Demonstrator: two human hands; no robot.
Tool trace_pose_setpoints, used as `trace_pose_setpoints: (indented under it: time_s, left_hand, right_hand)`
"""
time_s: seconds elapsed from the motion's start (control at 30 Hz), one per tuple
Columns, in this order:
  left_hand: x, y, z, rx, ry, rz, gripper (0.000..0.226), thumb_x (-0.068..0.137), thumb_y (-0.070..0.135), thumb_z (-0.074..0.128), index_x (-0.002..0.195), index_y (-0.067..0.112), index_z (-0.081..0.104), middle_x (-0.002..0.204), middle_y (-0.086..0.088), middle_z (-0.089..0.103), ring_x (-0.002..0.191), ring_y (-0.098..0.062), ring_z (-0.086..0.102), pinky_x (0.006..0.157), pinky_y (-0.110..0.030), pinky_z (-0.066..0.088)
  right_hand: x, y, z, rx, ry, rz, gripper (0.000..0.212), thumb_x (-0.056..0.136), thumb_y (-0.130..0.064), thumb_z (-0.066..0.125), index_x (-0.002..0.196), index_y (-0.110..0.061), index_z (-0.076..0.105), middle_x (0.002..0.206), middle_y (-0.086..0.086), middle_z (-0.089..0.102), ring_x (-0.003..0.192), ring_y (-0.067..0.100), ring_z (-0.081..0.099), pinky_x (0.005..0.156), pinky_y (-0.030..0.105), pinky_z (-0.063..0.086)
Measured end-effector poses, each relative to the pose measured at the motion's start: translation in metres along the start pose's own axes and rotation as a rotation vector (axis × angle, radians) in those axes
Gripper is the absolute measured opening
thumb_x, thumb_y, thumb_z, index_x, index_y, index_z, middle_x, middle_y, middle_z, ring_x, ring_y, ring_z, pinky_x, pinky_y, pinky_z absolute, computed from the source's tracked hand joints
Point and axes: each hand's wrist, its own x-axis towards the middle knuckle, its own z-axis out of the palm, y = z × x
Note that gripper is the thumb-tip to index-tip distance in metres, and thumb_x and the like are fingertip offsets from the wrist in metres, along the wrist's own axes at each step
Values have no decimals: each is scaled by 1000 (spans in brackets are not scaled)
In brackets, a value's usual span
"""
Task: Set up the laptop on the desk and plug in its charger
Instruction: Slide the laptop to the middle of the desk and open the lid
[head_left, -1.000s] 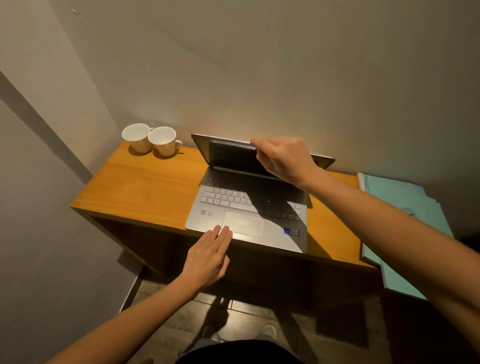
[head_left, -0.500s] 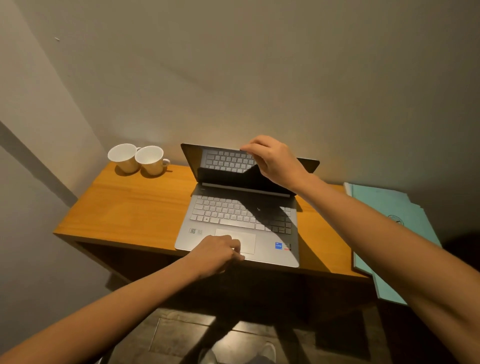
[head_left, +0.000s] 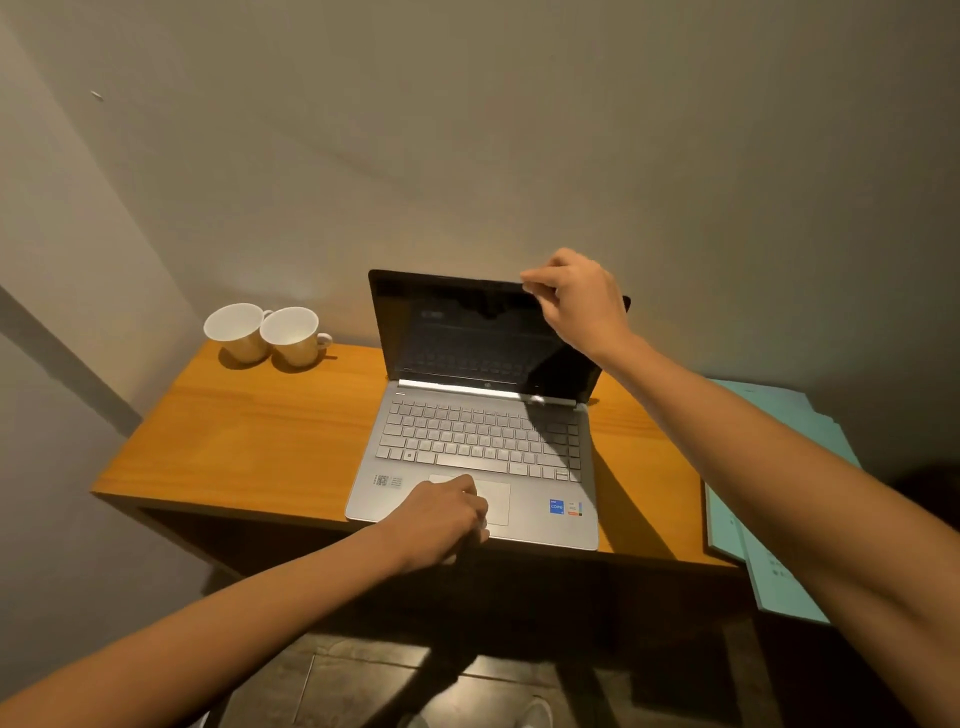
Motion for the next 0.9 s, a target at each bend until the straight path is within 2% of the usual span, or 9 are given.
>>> trace_pose_setpoints:
  time_s: [0.13, 0.27, 0.43, 0.57, 0.77, 0.9]
  left_hand:
    - [7, -3, 0, 27, -14, 11, 15, 73, 23, 76, 86, 32, 73, 99, 15, 66, 109, -14, 49, 48, -21, 21]
    - [12, -4, -3, -18, -45, -1, 10, 79, 22, 75, 87, 27, 74, 100, 11, 68, 105, -14, 51, 54, -26, 29]
    - [21, -6, -10, -27, -118, 11, 9, 82, 22, 72, 91, 25, 74, 106, 1, 67, 99, -21, 57, 60, -29, 31]
    - [18, -11, 0, -56, -71, 23, 5, 87, 27, 68, 87, 26, 73, 102, 5, 68, 95, -20, 58, 58, -29, 28]
    - [14, -13, 7, -102, -28, 26, 16, 93, 32, 61, 86, 23, 72, 101, 5, 68, 99, -22, 61, 62, -29, 33]
    - [13, -12, 10, -112, -2, 18, 22, 95, 35, 58, 82, 21, 70, 99, 5, 67, 98, -22, 61, 61, -29, 32]
  right_hand:
    - [13, 1, 10, -6, 19, 147, 22, 99, -27, 65, 114, -17, 77, 104, 4, 72, 94, 23, 69, 78, 37, 57]
    - [24, 3, 16, -20, 3, 232, 23, 99, -29, 65, 113, -15, 77, 106, 7, 74, 95, 25, 69, 79, 38, 58]
    - [25, 6, 24, -64, -2, 247, 21, 101, -18, 61, 114, -13, 77, 107, 10, 74, 97, 31, 69, 78, 39, 56]
    - [23, 8, 27, -58, 6, 257, 24, 102, -17, 59, 121, -13, 74, 108, 11, 74, 97, 33, 70, 80, 45, 60]
    - [25, 11, 36, -60, -1, 255, 33, 99, -2, 59, 129, -11, 70, 113, 13, 75, 105, 34, 70, 89, 49, 59]
    - [24, 16, 36, -46, 14, 234, 31, 99, -1, 60, 127, -9, 71, 111, 14, 76, 104, 35, 70, 90, 49, 59]
